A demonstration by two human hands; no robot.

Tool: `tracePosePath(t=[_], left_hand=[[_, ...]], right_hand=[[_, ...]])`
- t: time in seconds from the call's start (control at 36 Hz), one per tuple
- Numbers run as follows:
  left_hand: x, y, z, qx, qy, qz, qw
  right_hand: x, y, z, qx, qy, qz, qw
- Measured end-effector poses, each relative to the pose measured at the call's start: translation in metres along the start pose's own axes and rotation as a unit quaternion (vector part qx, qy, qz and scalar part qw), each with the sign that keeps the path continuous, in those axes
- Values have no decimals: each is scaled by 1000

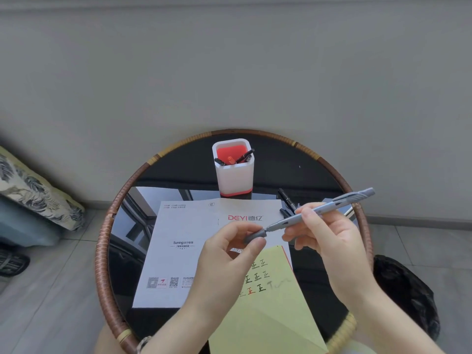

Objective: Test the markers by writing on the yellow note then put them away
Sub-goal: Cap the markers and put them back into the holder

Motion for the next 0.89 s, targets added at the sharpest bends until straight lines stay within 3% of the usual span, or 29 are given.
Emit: tracePosePath(t=[0.17,0.33,0.44,0.58,0.75,0.89], left_hand=[[1,-4,-10,-55,46,-11,997],[-6,-14,-39,-262,174,-14,949],[-8,-10,-43,-291,185,-12,939],[-4,-2,-39,-247,141,-38,958],[6,5,-11,-119,52,-79,988],[-2,16,20,42,-63,-3,997]], right_hand=[[0,-3,-8,-28,28,12,999],[-12,-5,-20,-102,101,92,985],[-14,-2,-18,-115,109,111,981],[-15,3,-14,-91,105,103,985],[-17,4,-21,-58,102,94,989],[-19,7,-35,-75,71,124,987]])
Point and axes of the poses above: each hand's wrist, its own y-axis towards the middle knuckle, its own x-axis out of the back of the hand, z = x × y, the point moved 10 cm from there along y, towards the middle knuckle, and after that the axes turned 4 degrees about -y, right-handed, at the moved point
